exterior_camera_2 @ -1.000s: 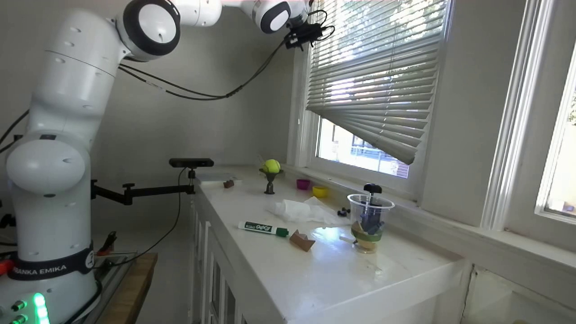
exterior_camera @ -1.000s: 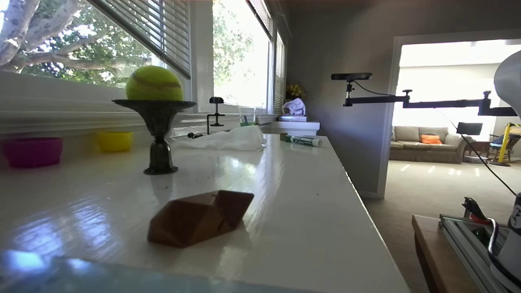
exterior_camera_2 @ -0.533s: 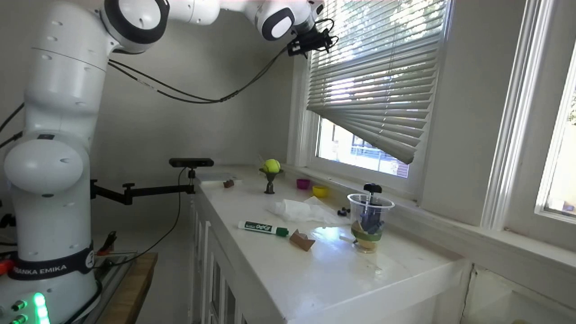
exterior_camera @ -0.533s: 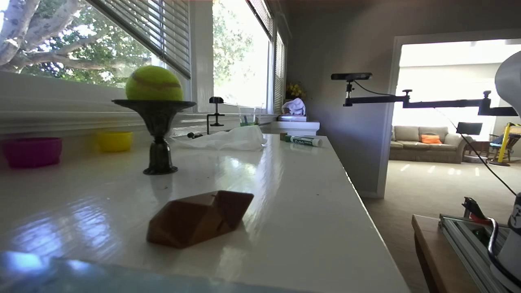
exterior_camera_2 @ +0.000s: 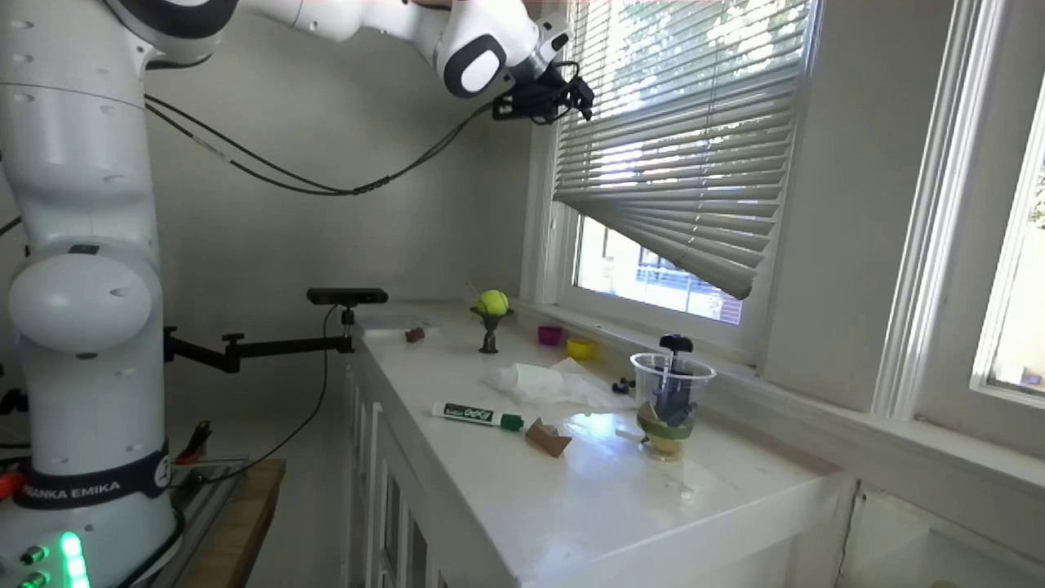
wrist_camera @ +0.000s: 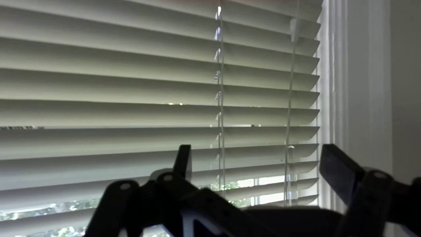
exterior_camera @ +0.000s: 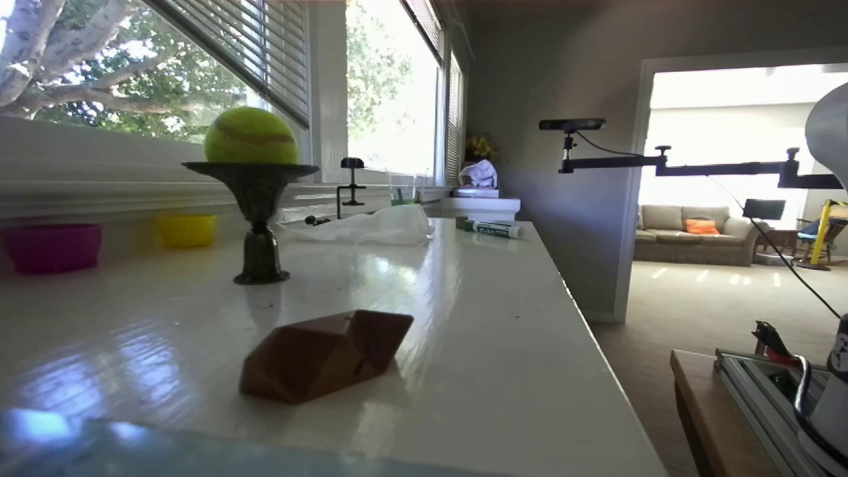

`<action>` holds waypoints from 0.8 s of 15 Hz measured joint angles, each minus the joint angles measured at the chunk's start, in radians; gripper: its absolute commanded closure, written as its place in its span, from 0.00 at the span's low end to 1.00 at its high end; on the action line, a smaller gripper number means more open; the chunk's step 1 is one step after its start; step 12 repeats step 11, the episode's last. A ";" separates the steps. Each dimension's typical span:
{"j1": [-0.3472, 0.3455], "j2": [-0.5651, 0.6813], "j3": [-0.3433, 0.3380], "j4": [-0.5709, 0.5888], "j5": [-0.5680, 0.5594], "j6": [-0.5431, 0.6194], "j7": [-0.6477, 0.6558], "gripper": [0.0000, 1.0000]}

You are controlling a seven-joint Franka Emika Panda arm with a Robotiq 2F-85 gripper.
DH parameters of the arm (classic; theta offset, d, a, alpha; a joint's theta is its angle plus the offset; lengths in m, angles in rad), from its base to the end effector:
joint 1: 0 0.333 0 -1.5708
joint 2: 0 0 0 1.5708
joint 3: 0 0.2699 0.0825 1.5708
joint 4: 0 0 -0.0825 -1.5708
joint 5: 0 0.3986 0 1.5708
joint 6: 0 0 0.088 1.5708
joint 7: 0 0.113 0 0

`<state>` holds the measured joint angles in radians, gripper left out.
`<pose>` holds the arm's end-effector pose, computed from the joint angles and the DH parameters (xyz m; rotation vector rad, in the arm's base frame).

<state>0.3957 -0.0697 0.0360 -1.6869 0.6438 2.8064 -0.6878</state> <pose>0.5586 0.2279 0.7024 -2.1623 -0.7270 -1.5789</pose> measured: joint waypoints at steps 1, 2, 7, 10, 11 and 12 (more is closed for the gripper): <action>-0.016 -0.031 0.016 -0.052 -0.034 0.031 0.070 0.00; -0.043 -0.062 0.039 -0.103 -0.066 0.058 0.138 0.00; -0.151 -0.182 0.120 -0.304 -0.182 0.118 0.451 0.00; -0.163 -0.212 0.135 -0.342 -0.182 0.125 0.494 0.00; -0.164 -0.215 0.136 -0.346 -0.182 0.126 0.497 0.00; -0.164 -0.215 0.136 -0.346 -0.182 0.126 0.497 0.00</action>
